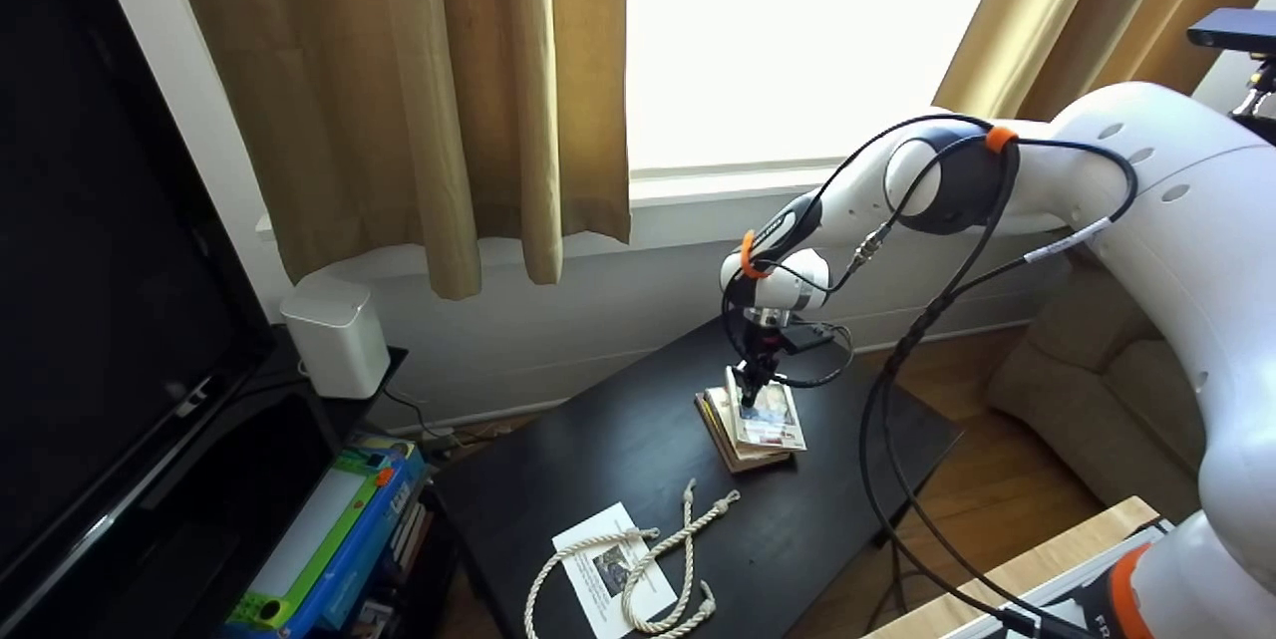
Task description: Restack the top two books on the right
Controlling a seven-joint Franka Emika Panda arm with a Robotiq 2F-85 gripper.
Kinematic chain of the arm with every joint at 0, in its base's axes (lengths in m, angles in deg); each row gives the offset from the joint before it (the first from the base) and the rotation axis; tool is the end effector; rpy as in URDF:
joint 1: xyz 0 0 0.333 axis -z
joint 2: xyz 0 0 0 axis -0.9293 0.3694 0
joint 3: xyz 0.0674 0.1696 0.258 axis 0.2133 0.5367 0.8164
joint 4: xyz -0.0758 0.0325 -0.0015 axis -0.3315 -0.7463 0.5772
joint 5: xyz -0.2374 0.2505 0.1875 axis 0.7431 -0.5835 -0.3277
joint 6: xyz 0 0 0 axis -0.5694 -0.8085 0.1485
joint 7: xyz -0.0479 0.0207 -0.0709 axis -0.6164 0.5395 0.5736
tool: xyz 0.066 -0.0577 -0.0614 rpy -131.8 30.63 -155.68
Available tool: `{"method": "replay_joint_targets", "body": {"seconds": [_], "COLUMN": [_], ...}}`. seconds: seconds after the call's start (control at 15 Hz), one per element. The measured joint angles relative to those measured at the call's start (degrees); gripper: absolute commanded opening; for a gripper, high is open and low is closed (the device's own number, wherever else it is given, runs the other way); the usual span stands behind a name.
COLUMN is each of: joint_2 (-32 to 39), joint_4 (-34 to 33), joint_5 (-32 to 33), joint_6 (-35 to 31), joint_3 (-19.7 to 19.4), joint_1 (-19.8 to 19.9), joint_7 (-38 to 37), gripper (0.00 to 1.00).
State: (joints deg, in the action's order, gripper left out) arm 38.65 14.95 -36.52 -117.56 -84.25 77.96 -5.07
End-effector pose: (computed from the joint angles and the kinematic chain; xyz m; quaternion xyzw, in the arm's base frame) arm 0.6132 -0.0616 -0.0967 -0.9641 -0.1843 0.1360 0.1344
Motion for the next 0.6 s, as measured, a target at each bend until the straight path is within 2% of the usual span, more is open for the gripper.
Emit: {"method": "replay_joint_targets", "body": {"seconds": [0.33,0.6], "joint_2": [0.9,1.0], "joint_4": [-0.2,-0.5], "joint_5": [2.1,4.7], "joint_6": [1.1,3.3], "joint_3": [-0.2,-2.0], "joint_1": [1.6,1.8], "joint_7": [-0.4,-1.4], "gripper": [0.01,0.01]}}
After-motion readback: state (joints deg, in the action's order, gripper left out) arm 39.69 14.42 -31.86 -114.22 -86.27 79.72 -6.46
